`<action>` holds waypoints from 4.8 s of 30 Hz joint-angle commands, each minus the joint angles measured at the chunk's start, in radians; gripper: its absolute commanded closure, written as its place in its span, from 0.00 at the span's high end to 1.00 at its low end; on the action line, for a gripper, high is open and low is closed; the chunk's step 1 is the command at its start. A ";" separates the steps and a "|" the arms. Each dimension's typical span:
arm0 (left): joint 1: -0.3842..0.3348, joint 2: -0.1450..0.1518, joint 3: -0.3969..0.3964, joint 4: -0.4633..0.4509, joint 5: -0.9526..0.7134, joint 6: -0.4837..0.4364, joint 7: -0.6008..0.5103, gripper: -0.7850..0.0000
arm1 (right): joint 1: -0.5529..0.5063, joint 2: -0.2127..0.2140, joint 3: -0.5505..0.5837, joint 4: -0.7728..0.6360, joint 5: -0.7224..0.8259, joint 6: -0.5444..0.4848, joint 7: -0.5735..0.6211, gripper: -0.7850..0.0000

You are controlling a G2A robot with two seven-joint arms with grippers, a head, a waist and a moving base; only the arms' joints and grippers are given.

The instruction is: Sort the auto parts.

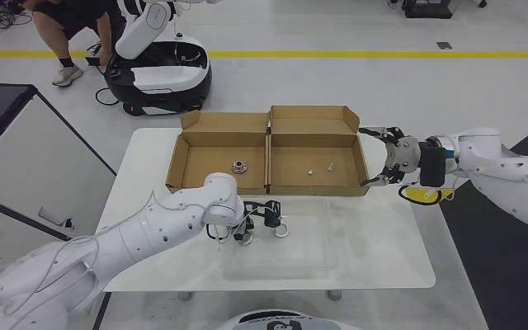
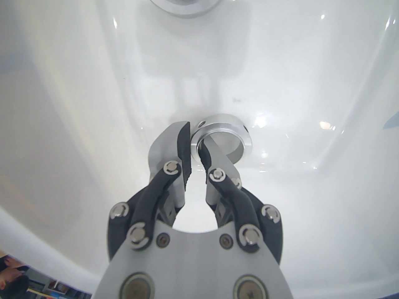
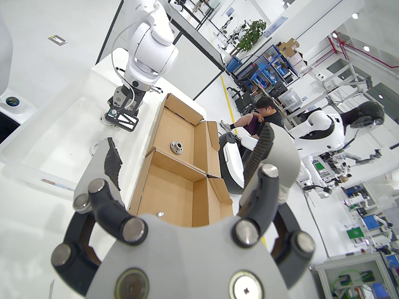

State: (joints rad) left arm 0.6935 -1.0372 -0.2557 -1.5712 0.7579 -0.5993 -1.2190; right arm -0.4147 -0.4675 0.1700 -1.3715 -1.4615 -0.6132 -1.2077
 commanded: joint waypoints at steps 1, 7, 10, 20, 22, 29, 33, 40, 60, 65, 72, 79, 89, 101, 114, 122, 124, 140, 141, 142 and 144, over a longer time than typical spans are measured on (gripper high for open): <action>0.001 -0.001 -0.001 -0.001 0.000 0.000 -0.002 0.00 | 0.000 0.000 0.000 0.000 0.000 0.000 0.000 1.00; -0.015 0.003 -0.016 -0.051 -0.004 0.012 -0.014 0.00 | 0.000 0.000 0.000 0.000 0.000 0.000 0.000 1.00; -0.039 0.011 -0.023 -0.095 -0.011 0.027 -0.029 0.00 | 0.000 0.000 0.000 0.000 0.000 0.000 0.000 1.00; -0.111 0.053 -0.146 -0.274 -0.101 0.084 -0.082 0.00 | 0.000 0.000 0.000 0.000 0.000 0.000 0.000 1.00; -0.118 0.061 -0.179 -0.300 -0.112 0.090 -0.079 0.00 | 0.000 0.000 0.000 0.000 0.000 0.000 0.000 1.00; -0.126 0.074 -0.298 -0.356 -0.159 0.127 0.049 0.00 | 0.000 0.000 0.000 0.000 0.000 0.000 0.000 1.00; -0.107 0.084 -0.355 -0.318 -0.162 0.134 0.127 0.00 | 0.000 0.000 0.000 0.000 0.000 0.000 0.000 1.00; -0.039 0.111 -0.460 -0.261 -0.163 0.125 0.239 0.00 | 0.000 0.000 0.000 0.000 0.000 0.000 0.000 1.00; 0.281 0.185 -0.818 -0.209 -0.509 -0.032 0.642 0.00 | 0.000 0.000 0.000 0.000 0.000 0.000 0.000 1.00; 0.333 0.188 -0.864 -0.210 -0.575 -0.098 0.727 0.00 | 0.000 0.000 0.000 0.000 0.000 0.000 0.000 1.00; 0.402 0.187 -0.905 -0.217 -0.642 -0.172 0.811 0.00 | 0.000 0.000 0.000 0.000 0.000 0.000 0.000 1.00; 0.463 0.180 -0.943 -0.253 -0.693 -0.303 0.925 0.00 | 0.000 0.000 0.000 0.000 0.000 0.000 0.000 1.00; 0.493 0.170 -0.985 -0.318 -0.717 -0.413 0.998 0.00 | 0.000 0.000 0.000 0.000 0.000 0.000 0.000 1.00; 0.551 0.158 -1.066 -0.384 -0.813 -0.413 1.108 0.00 | 0.000 0.000 0.000 0.000 0.000 0.000 0.000 1.00; 0.615 0.154 -1.140 -0.433 -0.799 -0.413 1.006 0.00 | 0.000 0.000 0.000 0.000 0.000 0.000 0.000 1.00; 0.634 0.156 -1.170 -0.420 -0.750 -0.398 0.925 0.00 | 0.000 0.000 0.000 0.000 0.000 0.000 0.000 1.00; 0.636 0.156 -1.172 -0.422 -0.753 -0.395 0.920 0.00 | 0.000 0.000 0.000 0.000 0.000 0.000 0.000 1.00; 0.648 0.146 -1.219 -0.436 -0.940 -0.413 0.952 0.00 | 0.000 0.000 0.000 0.000 0.000 0.000 0.000 1.00; 0.650 0.146 -1.221 -0.437 -0.942 -0.413 0.945 0.00 | 0.000 0.000 0.000 0.000 0.000 0.000 0.000 1.00; 0.651 0.145 -1.224 -0.438 -0.941 -0.413 0.938 0.00 | 0.000 0.000 0.000 0.000 0.000 0.000 0.000 1.00; 0.654 0.144 -1.227 -0.438 -0.941 -0.413 0.927 0.00 | 0.000 0.000 0.000 0.000 0.000 0.000 0.000 1.00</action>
State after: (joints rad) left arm 1.3459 -0.8931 -1.4812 -2.0096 -0.1851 -1.0123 -0.2853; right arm -0.4147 -0.4675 0.1700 -1.3715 -1.4615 -0.6132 -1.2077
